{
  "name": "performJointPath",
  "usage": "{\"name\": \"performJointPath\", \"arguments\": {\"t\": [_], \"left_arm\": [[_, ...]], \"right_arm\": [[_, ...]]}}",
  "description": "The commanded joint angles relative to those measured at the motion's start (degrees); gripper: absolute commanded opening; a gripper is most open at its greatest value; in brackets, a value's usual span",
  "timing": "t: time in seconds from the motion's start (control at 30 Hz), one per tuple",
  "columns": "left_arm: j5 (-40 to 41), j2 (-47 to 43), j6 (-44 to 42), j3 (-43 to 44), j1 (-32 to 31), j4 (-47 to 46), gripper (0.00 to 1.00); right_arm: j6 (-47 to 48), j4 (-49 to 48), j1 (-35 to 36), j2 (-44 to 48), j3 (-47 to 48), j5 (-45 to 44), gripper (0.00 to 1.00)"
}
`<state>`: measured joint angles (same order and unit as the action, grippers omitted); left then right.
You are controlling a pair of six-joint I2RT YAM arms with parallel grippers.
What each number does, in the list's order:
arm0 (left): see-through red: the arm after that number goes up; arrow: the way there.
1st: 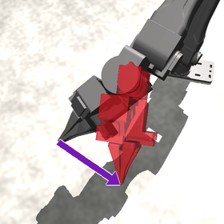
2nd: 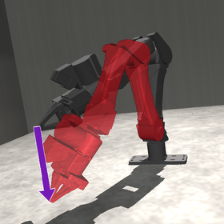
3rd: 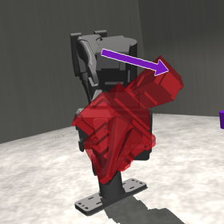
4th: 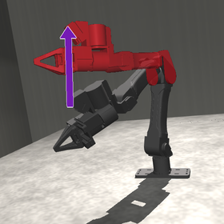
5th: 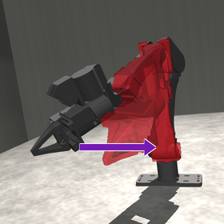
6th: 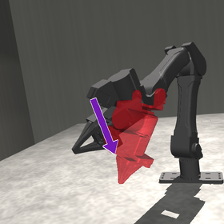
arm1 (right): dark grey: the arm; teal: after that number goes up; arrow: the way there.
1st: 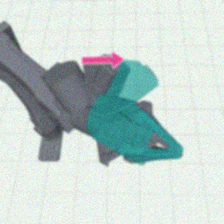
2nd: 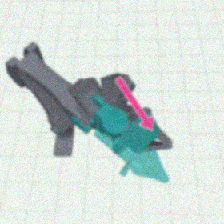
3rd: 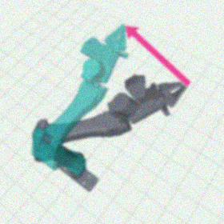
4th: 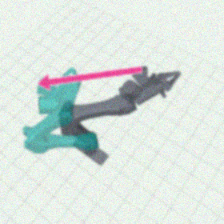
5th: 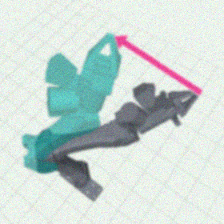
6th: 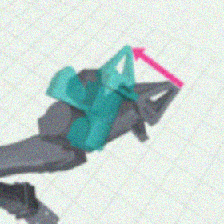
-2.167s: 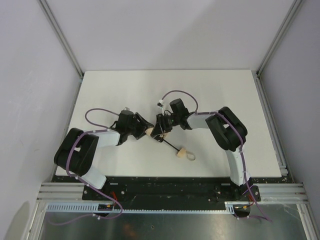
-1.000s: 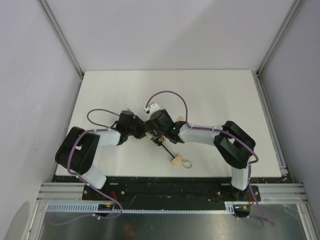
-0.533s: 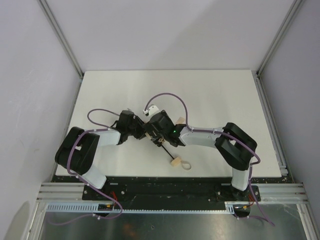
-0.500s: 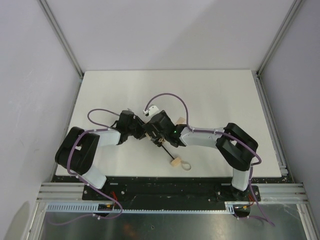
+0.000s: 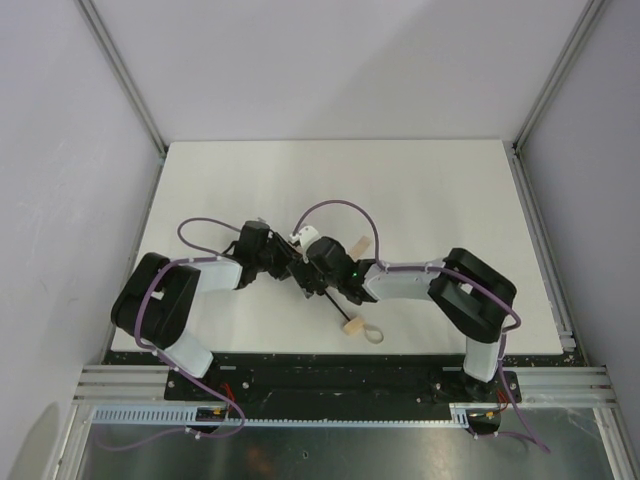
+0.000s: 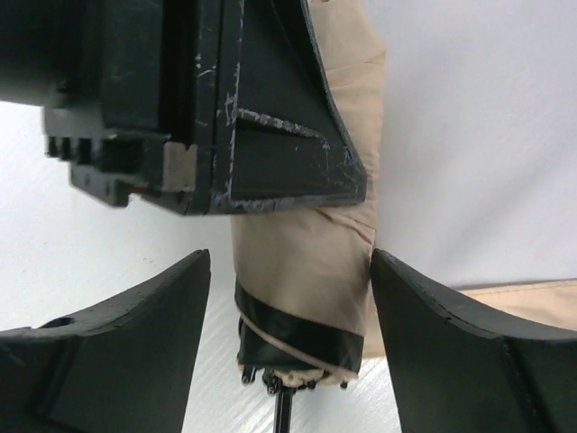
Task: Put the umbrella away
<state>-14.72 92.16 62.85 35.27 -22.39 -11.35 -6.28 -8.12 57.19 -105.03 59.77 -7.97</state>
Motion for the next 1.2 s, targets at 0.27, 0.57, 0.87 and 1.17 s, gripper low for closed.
{"name": "performJointPath", "arguments": {"t": [0.27, 0.57, 0.87, 1.17], "left_arm": [[1.38, 2.96, -2.97, -2.19, -1.15, 14.3, 0.1], [2.66, 2.79, -5.16, -1.94, -1.17, 14.26, 0.6], [2.41, 4.49, -6.1, -1.42, -1.33, 14.24, 0.67], [3.77, 4.94, -6.85, -1.51, -1.37, 14.19, 0.2]], "right_arm": [[0.15, -2.79, -0.3, -7.18, 3.18, -5.97, 0.18], [-12.03, -8.38, -14.14, -7.4, 1.84, 36.0, 0.0], [-35.47, -27.45, -20.74, -17.45, 1.48, 60.28, 0.0], [-40.9, -31.97, -22.59, -21.03, 1.4, 64.85, 0.02]]}}
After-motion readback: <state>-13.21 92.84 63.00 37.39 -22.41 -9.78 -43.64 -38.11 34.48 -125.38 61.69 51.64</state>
